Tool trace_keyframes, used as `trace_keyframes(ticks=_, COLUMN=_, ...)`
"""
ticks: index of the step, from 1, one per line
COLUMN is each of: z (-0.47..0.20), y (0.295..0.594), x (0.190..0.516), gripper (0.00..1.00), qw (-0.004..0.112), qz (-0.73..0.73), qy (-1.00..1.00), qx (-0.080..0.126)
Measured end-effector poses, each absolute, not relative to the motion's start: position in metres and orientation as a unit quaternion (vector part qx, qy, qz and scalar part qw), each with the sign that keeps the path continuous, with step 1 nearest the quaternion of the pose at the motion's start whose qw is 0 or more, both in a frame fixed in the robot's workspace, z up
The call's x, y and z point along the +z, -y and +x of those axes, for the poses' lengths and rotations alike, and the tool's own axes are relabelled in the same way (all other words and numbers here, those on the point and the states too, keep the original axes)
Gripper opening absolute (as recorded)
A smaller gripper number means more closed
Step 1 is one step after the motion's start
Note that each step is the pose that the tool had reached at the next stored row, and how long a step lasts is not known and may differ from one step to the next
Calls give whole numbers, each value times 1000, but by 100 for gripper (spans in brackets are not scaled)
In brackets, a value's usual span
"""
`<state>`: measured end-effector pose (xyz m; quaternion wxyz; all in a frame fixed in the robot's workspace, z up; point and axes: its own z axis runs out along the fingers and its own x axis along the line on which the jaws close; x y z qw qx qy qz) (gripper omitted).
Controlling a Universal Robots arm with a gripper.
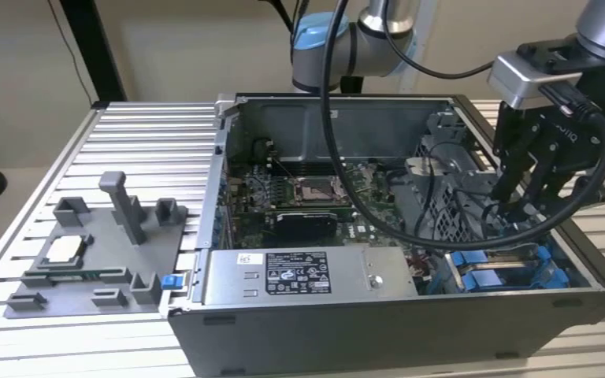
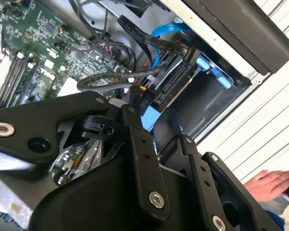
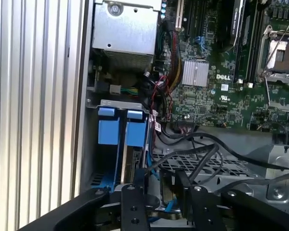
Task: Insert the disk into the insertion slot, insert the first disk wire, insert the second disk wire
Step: 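Insert the first disk wire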
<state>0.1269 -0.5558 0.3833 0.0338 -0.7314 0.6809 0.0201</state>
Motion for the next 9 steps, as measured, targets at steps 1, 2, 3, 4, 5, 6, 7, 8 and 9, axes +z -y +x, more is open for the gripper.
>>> trace_keyframes(ticks=1, z=127, y=556, x=383, gripper=0, qw=34, qz=-731, qy=-681, qx=20)
trace_keyframes(ticks=2, z=127, y=556, x=383, gripper=0, qw=34, qz=-731, qy=-681, qx=20)
trace_keyframes(ticks=3, z=127, y=556, x=383, gripper=0, qw=34, qz=-731, qy=-681, qx=21)
trace_keyframes(ticks=4, z=128, y=556, x=383, gripper=0, qw=34, qz=-731, qy=-681, qx=21)
trace_keyframes(ticks=5, z=128, y=556, x=383, gripper=0, qw=33, qz=-731, qy=-681, qx=22)
trace_keyframes(ticks=6, z=129, y=556, x=383, gripper=0, qw=33, qz=-731, qy=-681, qx=22)
trace_keyframes(ticks=7, z=129, y=556, x=383, gripper=0, qw=33, qz=-731, qy=-681, qx=22)
trace_keyframes(ticks=8, z=129, y=556, x=383, gripper=0, qw=33, qz=-731, qy=-681, qx=22)
trace_keyframes(ticks=9, z=129, y=556, x=383, gripper=0, qw=32, qz=-731, qy=-681, qx=22)
